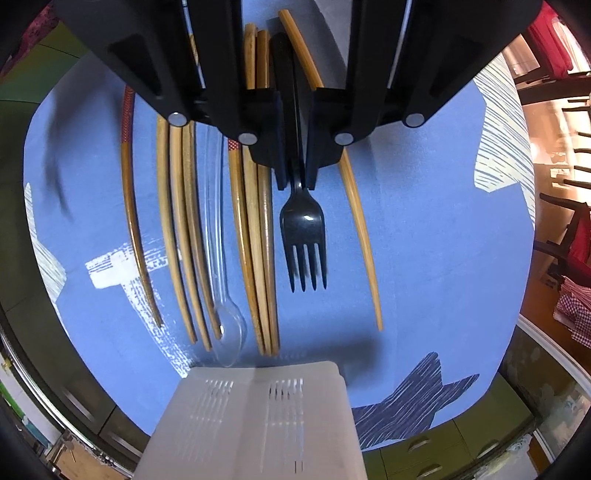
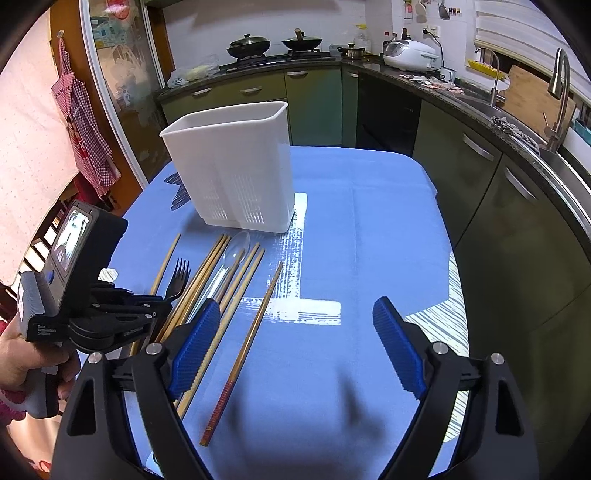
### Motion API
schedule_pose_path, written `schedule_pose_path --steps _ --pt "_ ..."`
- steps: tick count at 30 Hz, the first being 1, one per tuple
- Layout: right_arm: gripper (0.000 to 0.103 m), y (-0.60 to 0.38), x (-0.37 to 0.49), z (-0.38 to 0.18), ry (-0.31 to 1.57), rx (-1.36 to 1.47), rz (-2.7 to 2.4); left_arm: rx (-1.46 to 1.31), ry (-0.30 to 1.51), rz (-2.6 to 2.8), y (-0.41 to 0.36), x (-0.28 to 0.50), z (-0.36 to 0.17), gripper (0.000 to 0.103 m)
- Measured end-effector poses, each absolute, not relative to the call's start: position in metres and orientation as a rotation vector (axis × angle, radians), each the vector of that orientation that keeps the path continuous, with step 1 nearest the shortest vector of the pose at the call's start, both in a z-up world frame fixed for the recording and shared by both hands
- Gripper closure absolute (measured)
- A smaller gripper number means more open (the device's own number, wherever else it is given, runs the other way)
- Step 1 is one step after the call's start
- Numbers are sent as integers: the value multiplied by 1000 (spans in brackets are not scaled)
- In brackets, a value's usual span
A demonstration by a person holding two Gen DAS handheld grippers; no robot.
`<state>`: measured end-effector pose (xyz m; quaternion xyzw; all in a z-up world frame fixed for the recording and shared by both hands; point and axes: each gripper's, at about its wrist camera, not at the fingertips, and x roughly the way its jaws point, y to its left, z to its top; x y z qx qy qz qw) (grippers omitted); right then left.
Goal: Organize utensils
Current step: 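Close the right gripper on the clear plastic spoon while the left gripper holds the fork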
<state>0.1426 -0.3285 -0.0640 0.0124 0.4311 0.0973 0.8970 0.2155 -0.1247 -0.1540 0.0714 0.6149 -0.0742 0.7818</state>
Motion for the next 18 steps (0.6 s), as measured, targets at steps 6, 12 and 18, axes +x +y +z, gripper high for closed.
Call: schedule_pose_path --steps 6,12,18 --pt "17 -322 147 -64 913 2 194 109 1291 -171 -123 217 -149 94" --pt "45 -308 170 -63 1019 48 235 58 1180 -197 -115 213 -112 94" --pt "71 -273 200 -81 1151 96 274 40 1105 -218 -103 205 -85 94"
